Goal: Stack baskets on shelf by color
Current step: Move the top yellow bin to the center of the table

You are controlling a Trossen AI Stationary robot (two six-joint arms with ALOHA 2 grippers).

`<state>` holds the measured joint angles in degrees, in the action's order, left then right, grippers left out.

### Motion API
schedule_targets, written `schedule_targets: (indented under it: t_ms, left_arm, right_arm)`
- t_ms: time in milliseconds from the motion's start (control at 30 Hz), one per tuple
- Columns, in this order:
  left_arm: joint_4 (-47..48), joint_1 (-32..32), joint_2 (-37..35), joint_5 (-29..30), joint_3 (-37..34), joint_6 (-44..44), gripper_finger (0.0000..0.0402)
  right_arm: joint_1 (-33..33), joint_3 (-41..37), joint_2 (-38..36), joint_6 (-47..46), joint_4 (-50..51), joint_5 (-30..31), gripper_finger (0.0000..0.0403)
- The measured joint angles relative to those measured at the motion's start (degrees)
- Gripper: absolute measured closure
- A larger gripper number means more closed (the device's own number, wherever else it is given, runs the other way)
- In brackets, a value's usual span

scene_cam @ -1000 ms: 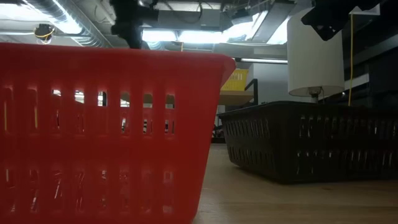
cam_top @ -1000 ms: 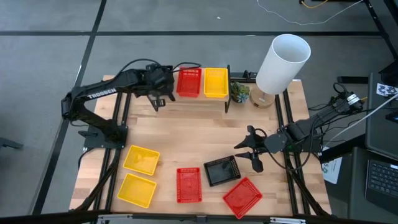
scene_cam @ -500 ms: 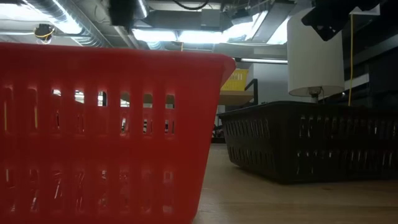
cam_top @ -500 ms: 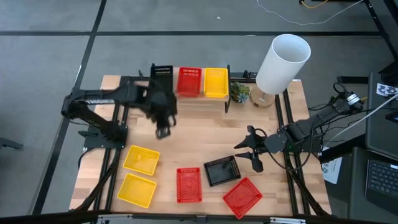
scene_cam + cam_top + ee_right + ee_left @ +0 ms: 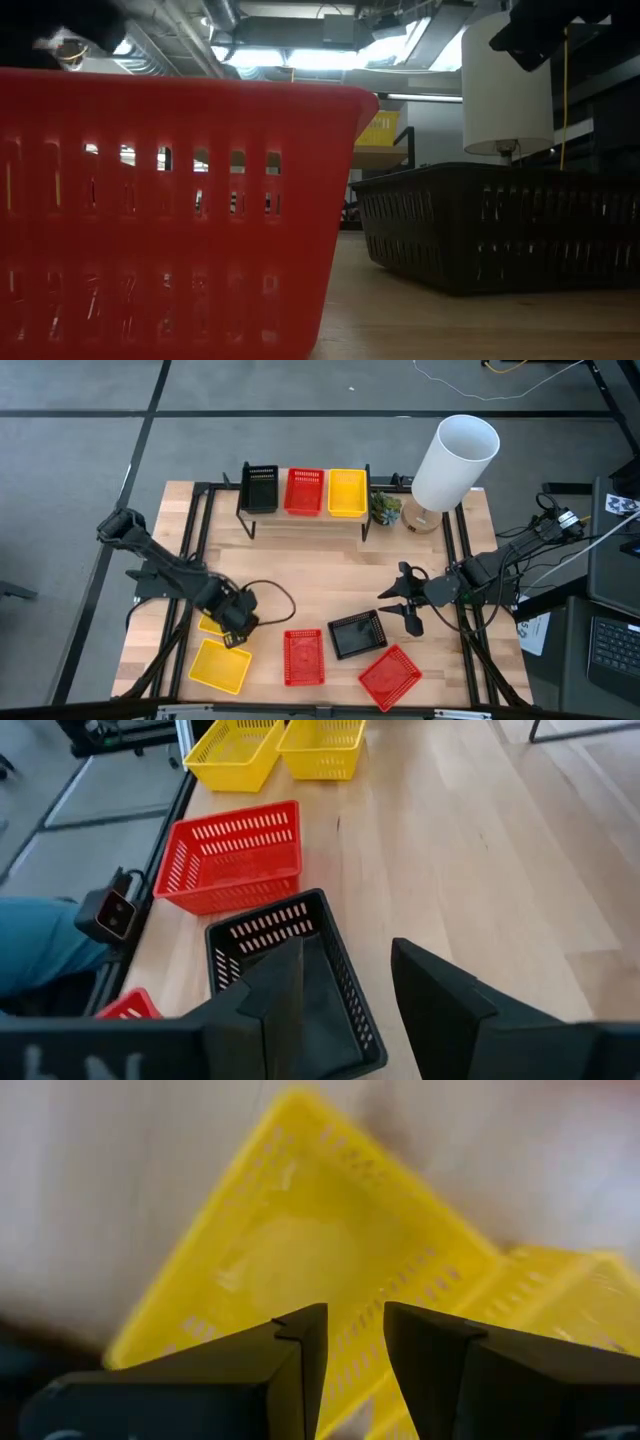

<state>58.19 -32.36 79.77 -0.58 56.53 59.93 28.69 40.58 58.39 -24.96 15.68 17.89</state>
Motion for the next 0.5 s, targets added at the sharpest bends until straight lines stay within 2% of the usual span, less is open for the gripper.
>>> schedule_targets:
  t_ms: [167,233,267,333,400,467,500]
  left_arm:
    - [-16.9,-1.6,0.3,-0.4,-12.3,5.7,0.0308]
    - [-25.5,0.0,1.7,2.6,-16.2,3.7,0.0308]
    - [-29.3,1.3,2.2,6.7,-17.5,1.0,0.0308]
    - [-38.6,4.6,2.5,19.3,-18.4,-7.0,0.0308]
    - [-52.6,8.5,2.5,29.0,-17.4,-18.4,0.0308]
    - [-66.4,11.3,2.5,29.6,-15.2,-31.9,0.0308]
    - [-69.3,11.9,2.4,27.7,-13.7,-36.5,0.0308]
  right_arm:
    - [0.0,0.0,0.0,-1.5,-0.1,0.0,0.0249]
    - [0.0,0.0,0.0,-1.9,-0.1,0.0,0.0249]
    - [0.0,0.0,0.0,-1.9,-0.2,0.0,0.0249]
    - [0.0,0.0,0.0,-1.9,-0.9,0.0,0.0249]
    - [0.0,0.0,0.0,-1.9,-1.8,0.0,0.0249]
    - [0.0,0.0,0.0,-1.9,-2.5,0.0,0.0249]
    - [0.0,0.0,0.0,-2.0,-2.8,0.0,0.0249]
